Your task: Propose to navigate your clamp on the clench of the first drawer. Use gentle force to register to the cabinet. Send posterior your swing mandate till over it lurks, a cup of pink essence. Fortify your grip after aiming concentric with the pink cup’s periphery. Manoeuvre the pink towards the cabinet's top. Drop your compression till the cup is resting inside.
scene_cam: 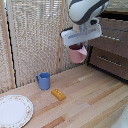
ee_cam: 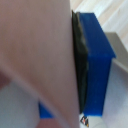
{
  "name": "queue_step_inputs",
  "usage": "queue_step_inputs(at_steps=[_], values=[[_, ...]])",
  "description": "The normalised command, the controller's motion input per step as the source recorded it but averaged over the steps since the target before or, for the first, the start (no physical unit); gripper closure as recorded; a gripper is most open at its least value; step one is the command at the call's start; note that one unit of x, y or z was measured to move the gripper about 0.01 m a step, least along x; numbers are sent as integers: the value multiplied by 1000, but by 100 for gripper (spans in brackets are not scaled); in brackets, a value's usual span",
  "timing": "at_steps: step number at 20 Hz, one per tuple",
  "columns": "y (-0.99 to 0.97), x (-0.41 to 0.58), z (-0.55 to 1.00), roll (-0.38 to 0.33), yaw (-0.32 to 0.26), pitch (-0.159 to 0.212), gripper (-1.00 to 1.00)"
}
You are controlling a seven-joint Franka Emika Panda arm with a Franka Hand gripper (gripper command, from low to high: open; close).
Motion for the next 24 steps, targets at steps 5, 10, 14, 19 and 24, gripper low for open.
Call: queue_step_inputs(at_steps=[5, 10, 14, 19, 24], values=[[11, 0, 739, -25, -340, -2, 100], [0, -2, 375, 203, -304, -2, 100], [21, 9, 347, 201, -299, 0, 100], [131, 214, 419, 26, -244, -17, 100], [84, 359, 673, -45, -205, -8, 100]])
